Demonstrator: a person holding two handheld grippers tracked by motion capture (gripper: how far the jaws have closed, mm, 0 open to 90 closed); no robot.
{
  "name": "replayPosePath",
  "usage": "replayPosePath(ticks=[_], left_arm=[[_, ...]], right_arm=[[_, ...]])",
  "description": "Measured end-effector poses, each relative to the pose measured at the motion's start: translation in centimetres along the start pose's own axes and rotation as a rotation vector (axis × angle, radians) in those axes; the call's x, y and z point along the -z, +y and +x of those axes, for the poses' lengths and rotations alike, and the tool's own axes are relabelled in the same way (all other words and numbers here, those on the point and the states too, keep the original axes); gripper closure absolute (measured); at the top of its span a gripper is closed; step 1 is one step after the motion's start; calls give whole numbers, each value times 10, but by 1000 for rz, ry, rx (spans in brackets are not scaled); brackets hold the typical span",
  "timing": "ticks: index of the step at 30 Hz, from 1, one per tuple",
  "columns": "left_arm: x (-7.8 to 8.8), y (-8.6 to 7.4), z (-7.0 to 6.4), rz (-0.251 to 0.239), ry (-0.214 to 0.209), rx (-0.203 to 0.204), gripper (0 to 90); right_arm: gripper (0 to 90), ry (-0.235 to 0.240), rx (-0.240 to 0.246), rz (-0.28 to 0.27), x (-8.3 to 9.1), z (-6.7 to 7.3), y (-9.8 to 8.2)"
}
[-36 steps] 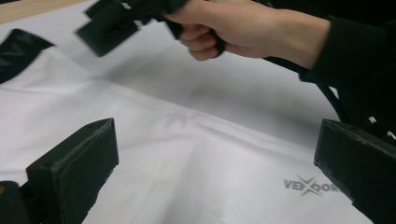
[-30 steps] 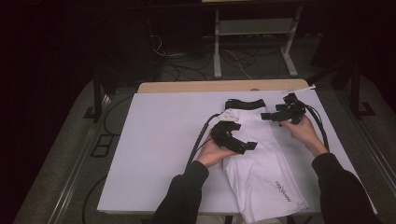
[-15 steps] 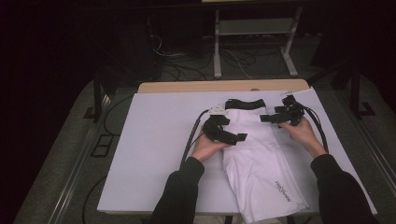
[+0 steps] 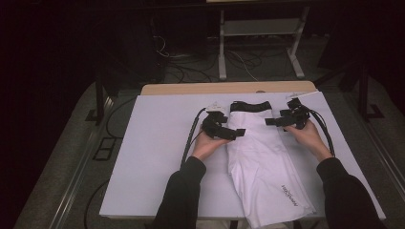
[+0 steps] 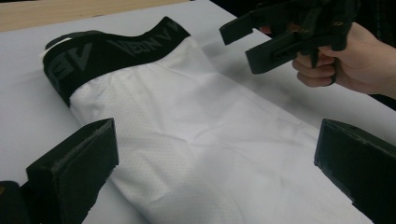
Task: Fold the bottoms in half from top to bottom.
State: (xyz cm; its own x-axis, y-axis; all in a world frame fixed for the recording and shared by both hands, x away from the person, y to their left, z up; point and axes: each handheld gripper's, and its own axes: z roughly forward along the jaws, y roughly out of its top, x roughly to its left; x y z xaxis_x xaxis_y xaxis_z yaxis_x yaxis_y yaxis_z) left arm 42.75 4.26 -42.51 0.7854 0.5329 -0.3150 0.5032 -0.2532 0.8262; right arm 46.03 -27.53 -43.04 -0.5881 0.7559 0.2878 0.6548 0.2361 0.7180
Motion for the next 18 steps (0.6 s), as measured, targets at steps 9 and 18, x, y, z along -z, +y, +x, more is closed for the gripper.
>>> replayPosePath(ticks=[9, 18], left_arm=[[-5, 4, 18, 0, 20, 38, 0], [-11, 3, 35, 22, 46, 78, 0]], right_arm=[[0, -5, -2, 9, -7, -1, -1], [0, -9, -19, 24, -12, -5, -3]])
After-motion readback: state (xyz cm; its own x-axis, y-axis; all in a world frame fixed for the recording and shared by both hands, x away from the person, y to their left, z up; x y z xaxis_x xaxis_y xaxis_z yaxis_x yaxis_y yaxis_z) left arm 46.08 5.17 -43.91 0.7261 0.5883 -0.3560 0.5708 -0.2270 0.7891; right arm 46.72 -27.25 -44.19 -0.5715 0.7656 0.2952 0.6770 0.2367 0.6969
